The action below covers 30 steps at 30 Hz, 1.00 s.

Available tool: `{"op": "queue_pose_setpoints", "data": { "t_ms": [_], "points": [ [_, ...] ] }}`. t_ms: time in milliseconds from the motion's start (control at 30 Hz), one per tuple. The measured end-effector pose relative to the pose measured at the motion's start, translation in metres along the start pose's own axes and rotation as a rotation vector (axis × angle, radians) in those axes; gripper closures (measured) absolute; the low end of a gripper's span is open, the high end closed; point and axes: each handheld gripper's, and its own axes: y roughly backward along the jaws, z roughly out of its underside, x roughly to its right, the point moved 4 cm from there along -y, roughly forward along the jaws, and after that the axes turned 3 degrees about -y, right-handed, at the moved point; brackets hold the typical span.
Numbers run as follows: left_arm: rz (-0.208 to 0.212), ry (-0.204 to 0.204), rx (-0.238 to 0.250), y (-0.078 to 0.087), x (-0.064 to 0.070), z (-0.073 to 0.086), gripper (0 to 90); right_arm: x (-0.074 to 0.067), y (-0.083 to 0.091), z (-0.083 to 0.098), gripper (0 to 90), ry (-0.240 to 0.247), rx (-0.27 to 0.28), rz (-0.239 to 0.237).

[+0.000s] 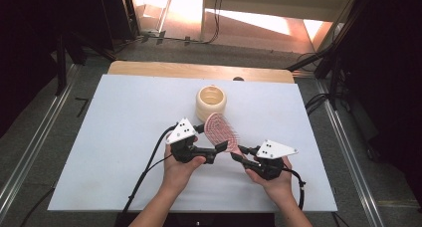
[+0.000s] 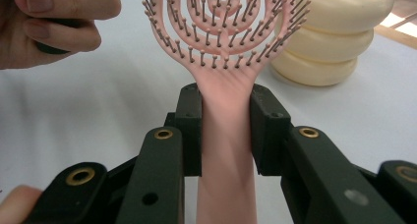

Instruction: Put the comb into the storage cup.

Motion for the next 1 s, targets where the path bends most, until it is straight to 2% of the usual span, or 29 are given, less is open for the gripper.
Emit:
{"op": "queue_pose_setpoints", "data": {
  "t_ms": [167, 267, 467, 667, 800, 1000],
  "points": [
    [-0.016, 0.032, -0.004, -0.003, 0.000, -0.001, 26.8, -0.003, -0.003, -0.001, 68.1, 0.010, 0.000, 0.004],
    [-0.036, 0.050, -0.005, -0.003, -0.003, -0.001, 27.2, -0.005, -0.004, -0.001, 68.2, 0.013, 0.001, 0.007],
    [-0.044, 0.067, 0.000, -0.004, -0.004, -0.001, 30.9, -0.008, -0.006, -0.002, 68.2, 0.012, 0.002, 0.013],
    [-0.026, 0.092, -0.004, -0.004, -0.005, -0.001, 36.4, -0.012, -0.007, -0.004, 68.1, 0.021, 0.019, 0.015],
    [-0.020, 0.090, -0.003, -0.003, -0.004, -0.001, 45.2, -0.015, -0.008, -0.004, 68.2, 0.026, 0.022, 0.020],
    [-0.004, 0.130, -0.016, -0.002, -0.007, -0.001, 50.1, -0.017, -0.011, -0.002, 68.1, 0.033, 0.026, 0.036]
  ]
}}
